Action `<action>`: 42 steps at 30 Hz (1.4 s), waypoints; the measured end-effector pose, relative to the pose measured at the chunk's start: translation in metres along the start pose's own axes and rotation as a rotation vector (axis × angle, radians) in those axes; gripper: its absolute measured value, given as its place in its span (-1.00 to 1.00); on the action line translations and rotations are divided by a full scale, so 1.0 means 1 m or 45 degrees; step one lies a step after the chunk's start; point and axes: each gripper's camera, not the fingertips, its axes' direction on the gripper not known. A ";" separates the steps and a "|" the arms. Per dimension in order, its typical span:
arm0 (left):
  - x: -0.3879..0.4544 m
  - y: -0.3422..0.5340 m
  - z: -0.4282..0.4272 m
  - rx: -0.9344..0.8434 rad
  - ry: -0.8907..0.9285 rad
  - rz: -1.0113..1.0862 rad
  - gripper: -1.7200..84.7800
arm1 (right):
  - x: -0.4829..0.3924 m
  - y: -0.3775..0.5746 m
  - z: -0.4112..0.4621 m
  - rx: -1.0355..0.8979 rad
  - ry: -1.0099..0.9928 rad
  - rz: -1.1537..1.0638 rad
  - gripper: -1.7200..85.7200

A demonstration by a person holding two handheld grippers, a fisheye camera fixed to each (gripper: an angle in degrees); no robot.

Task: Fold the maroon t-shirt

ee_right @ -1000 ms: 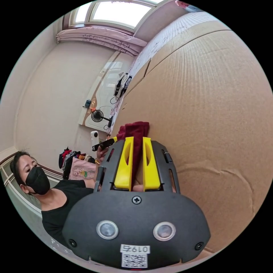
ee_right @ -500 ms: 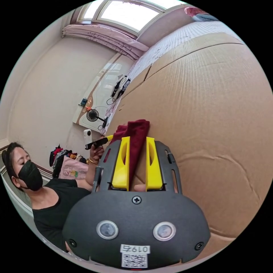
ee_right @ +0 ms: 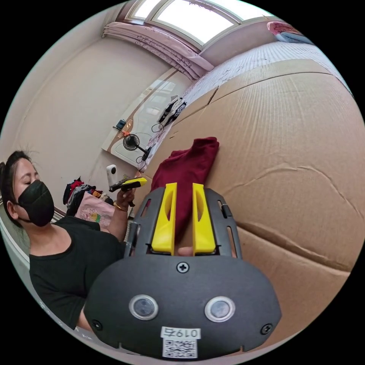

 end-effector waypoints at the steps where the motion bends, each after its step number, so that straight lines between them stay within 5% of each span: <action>1: -0.001 -0.002 0.000 -0.016 0.032 -0.008 -0.94 | 0.002 0.001 0.004 -0.005 0.012 -0.004 -0.79; 10: -0.032 -0.005 0.010 -0.006 0.292 -0.208 -0.94 | 0.019 0.018 0.027 -0.018 0.011 0.014 -0.76; 26: -0.019 -0.007 0.010 -0.042 0.175 -0.119 -0.90 | 0.051 0.038 0.044 0.023 -0.010 0.035 -0.78; 33: -0.026 -0.011 0.014 -0.108 0.195 -0.154 -0.60 | 0.060 0.042 0.052 0.018 -0.019 0.045 -0.78; 42: -0.029 -0.019 0.017 -0.094 0.240 -0.155 -0.68 | 0.070 0.044 0.052 0.012 -0.015 0.053 -0.78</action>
